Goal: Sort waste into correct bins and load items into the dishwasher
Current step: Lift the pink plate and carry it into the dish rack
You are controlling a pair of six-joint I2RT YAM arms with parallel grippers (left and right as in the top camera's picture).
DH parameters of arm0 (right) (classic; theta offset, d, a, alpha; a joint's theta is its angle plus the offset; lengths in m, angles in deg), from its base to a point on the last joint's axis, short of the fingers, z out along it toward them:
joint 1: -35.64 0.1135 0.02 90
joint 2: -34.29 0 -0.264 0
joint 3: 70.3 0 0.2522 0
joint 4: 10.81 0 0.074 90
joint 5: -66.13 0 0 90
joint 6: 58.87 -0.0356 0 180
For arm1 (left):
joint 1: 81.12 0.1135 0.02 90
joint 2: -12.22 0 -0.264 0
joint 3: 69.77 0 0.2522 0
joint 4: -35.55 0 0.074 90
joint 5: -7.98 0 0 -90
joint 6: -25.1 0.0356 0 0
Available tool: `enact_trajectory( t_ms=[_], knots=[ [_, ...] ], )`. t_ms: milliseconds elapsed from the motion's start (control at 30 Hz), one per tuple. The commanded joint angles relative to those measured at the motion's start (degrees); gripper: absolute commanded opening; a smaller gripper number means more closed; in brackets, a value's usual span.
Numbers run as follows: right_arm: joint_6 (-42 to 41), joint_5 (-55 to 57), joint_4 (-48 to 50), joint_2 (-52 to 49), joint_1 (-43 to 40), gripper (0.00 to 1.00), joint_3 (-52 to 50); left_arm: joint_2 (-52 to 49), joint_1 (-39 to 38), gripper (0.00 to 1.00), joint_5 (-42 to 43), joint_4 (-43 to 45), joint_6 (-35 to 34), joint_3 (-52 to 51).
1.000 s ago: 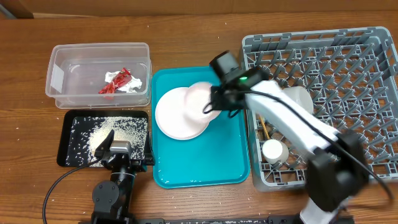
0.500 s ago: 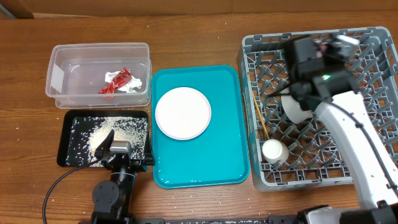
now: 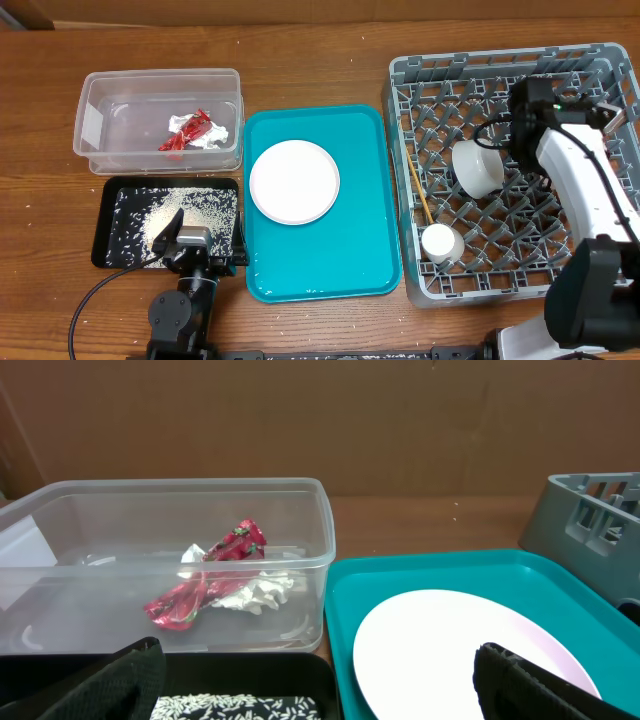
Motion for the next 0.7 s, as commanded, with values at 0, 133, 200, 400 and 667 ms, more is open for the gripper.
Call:
enact_trajectory(
  t_ms=[0, 133, 200, 400, 667],
  knots=[
    [-0.9, -0.4, 0.2, -0.4, 2.9, 0.04, -0.4, 0.4, 0.5, 1.0, -0.7, 0.2, 1.1, -0.2],
    [-0.9, 0.9, 0.0, -0.6, 7.8, 0.04, -0.6, 0.4, 0.5, 1.0, -0.7, 0.2, 1.1, -0.2],
    [-0.9, 1.6, 0.0, -0.6, 9.7, 0.04, -1.1, 0.4, 0.5, 1.0, -0.7, 0.2, 1.1, -0.2],
    [-0.9, 8.5, 0.1, -0.8, 11.9, 0.04, -3.2, 0.4, 0.5, 1.0, -0.7, 0.2, 1.1, -0.2],
    [-0.7, 13.2, 0.5, -0.8, 11.0, 0.04, -3.3, 0.4, 0.5, 1.0, -0.7, 0.2, 1.1, -0.2]
  ],
)
